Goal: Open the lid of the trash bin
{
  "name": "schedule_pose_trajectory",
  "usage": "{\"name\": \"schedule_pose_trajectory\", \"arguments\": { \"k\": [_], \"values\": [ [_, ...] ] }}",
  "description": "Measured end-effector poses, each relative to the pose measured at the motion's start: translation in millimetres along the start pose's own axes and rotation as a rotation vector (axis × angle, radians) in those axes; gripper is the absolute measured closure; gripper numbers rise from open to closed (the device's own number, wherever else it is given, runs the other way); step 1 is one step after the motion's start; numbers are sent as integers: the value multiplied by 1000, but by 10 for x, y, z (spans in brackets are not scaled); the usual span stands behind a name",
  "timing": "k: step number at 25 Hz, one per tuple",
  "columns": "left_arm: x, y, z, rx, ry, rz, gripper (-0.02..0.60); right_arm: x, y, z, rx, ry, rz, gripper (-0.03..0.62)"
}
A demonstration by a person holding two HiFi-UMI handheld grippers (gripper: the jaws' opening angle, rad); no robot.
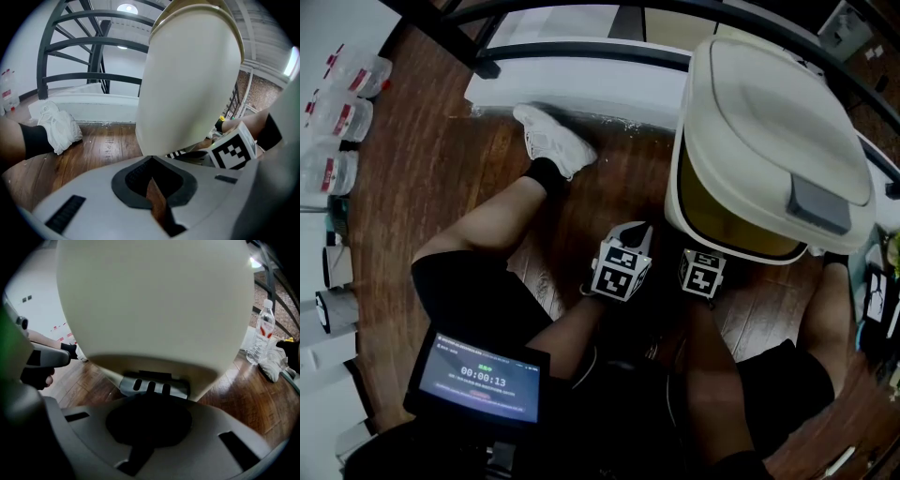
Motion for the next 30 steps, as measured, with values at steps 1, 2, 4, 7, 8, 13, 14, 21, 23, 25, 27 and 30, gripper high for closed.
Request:
{"name": "schedule_pose_trajectory", "arguments": {
  "k": [1, 2, 4, 7, 8, 13, 14, 21, 23, 25, 27, 30],
  "values": [
    [16, -9, 0, 2, 2, 1, 583, 2, -6, -2, 2, -6, -7, 589],
    [35, -20, 0, 4, 5, 4, 583, 0, -14, -6, 6, -13, -9, 589],
    [74, -30, 1, 7, 11, 15, 583, 4, -15, -13, 10, -20, -12, 589],
    [77, -3, 2, 3, 9, 14, 583, 3, -12, -6, 12, -23, -16, 589],
    [70, 6, -1, 2, 5, 9, 583, -5, -17, -9, 15, -24, -17, 588],
    [129, 9, 3, 3, 8, 20, 583, 13, -26, -45, 31, -35, -18, 588],
    [140, 17, 3, 0, 10, 24, 583, 17, -14, -46, 26, -34, -20, 589],
    [129, 29, -21, -2, 2, 20, 583, 26, -9, -67, 21, -33, -30, 588],
    [127, 29, -30, -1, 1, 22, 583, 13, -29, -71, 19, -37, -31, 588],
    [133, 22, -46, 2, -1, 24, 583, 13, -34, -90, 11, -37, -16, 589],
    [133, 15, -62, 6, -5, 22, 583, 30, -29, -101, 11, -38, -5, 588],
    [132, 15, -87, 12, -12, 13, 583, 67, -16, -106, 29, -52, 14, 589]
  ]
}}
Point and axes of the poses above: the fingertips, and each gripper's own axes: z forward along the fingers, x to its right, y out of its underside, the point moved 10 cm from there along -z, backward along the fingers, and after that the axes turned 12 degrees about z, right-handed, at the moved point
